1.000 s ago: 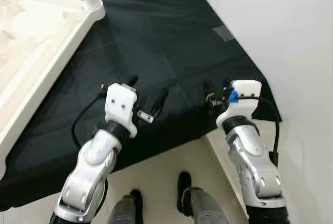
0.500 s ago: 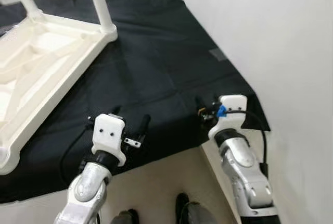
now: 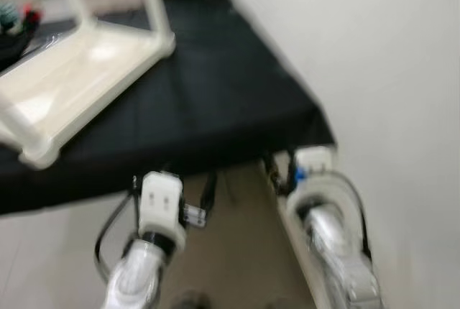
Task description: Building children table
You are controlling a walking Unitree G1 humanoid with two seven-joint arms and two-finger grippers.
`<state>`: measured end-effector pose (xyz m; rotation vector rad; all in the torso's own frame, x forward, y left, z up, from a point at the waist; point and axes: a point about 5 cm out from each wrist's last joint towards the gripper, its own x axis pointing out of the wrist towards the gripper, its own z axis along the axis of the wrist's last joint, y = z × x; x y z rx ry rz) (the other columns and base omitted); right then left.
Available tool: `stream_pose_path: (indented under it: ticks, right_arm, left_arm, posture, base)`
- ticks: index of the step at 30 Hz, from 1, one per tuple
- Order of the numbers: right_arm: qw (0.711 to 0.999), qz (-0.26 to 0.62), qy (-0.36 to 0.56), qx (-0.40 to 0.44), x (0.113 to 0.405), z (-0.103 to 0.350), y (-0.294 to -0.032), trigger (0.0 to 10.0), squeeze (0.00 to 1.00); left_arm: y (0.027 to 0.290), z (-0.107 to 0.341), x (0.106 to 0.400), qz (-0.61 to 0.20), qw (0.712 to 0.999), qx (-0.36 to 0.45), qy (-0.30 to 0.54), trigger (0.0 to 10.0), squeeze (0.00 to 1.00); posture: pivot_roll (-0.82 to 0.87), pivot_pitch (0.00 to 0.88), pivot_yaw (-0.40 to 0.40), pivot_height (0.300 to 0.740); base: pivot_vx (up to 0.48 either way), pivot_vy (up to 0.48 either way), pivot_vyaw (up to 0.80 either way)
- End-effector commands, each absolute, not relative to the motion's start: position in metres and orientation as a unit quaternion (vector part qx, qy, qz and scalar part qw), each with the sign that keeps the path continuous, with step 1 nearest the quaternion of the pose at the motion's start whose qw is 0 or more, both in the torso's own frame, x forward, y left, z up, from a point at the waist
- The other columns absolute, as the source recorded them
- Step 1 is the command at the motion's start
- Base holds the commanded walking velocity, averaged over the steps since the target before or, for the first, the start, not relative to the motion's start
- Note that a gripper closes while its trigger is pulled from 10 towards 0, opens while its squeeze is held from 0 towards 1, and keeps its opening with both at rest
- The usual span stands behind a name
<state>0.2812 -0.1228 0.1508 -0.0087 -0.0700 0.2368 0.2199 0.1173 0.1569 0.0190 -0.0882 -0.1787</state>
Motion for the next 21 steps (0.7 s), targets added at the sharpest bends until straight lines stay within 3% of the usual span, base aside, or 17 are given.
stream_pose_path:
  ticks: [1,17,21]
  right_arm:
    - [0.992,0.121,-0.032,-0.007,0.281,0.148,-0.121,10.0,0.0]
    - [0.98,0.197,-0.021,-0.029,0.269,0.137,-0.106,10.0,0.0]
    - [0.979,0.201,-0.018,-0.036,0.267,0.134,-0.105,10.0,0.0]
  left_arm:
    - [0.12,0.153,0.221,-0.075,0.997,0.011,-0.032,10.0,0.0]
    - [0.117,0.14,0.213,-0.05,0.998,-0.023,0.009,10.0,0.0]
    - [0.116,0.138,0.212,-0.049,0.998,-0.028,0.014,10.0,0.0]
  posture:
    - [0.04,0.142,-0.017,0.74]
    - [0.03,0.146,-0.033,0.74]
    - [0.03,0.144,-0.035,0.74]
  base:
    - [0.0,0.0,0.8]
    - [0.0,0.0,0.8]
    - [0.0,0.355,0.79]
